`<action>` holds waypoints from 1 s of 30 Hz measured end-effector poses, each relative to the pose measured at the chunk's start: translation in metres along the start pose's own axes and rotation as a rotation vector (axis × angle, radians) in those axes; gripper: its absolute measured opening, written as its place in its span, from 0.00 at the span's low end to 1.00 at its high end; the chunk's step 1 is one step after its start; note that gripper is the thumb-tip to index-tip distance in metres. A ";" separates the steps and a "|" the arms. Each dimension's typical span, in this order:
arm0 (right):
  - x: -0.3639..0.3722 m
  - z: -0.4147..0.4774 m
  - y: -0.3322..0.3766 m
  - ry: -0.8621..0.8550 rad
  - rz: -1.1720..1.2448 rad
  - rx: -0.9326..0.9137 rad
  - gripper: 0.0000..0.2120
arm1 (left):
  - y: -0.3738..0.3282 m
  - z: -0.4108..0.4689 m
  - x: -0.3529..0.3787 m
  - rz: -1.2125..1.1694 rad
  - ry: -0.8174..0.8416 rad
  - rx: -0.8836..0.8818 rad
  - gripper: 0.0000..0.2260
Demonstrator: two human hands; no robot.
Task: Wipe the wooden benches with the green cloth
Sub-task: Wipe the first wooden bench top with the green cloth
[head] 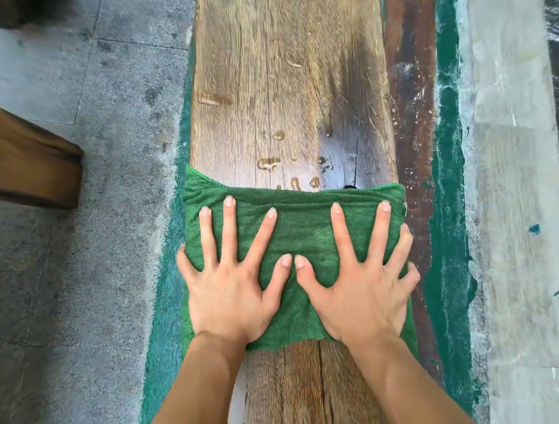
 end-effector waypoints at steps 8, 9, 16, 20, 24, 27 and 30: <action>-0.007 0.031 0.008 0.000 0.019 0.005 0.41 | 0.000 0.035 -0.006 -0.002 -0.002 -0.001 0.30; -0.008 0.034 0.009 0.000 0.021 0.008 0.41 | -0.001 0.037 -0.007 -0.002 -0.002 -0.003 0.30; -0.014 0.056 0.015 0.003 0.029 0.028 0.42 | -0.002 0.063 -0.014 -0.005 0.012 -0.001 0.30; -0.018 0.079 0.021 -0.002 0.028 0.032 0.42 | -0.002 0.086 -0.016 -0.001 -0.009 0.000 0.30; -0.022 0.096 0.025 -0.019 0.034 0.032 0.42 | -0.002 0.098 -0.018 -0.001 -0.018 -0.017 0.30; -0.022 0.102 0.026 -0.026 0.030 0.035 0.42 | -0.001 0.104 -0.018 0.003 -0.022 -0.010 0.30; -0.026 0.108 0.028 -0.018 0.021 0.046 0.42 | -0.001 0.113 -0.021 0.002 -0.015 -0.011 0.30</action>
Point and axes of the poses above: each hand's wrist, its own z-axis towards the middle knuckle, its own x-axis out of the palm, y = z × x, the point moved 4 cm from there along z, towards the middle knuckle, and after that the axes turned 4 degrees about -z, right-handed, at the moved point
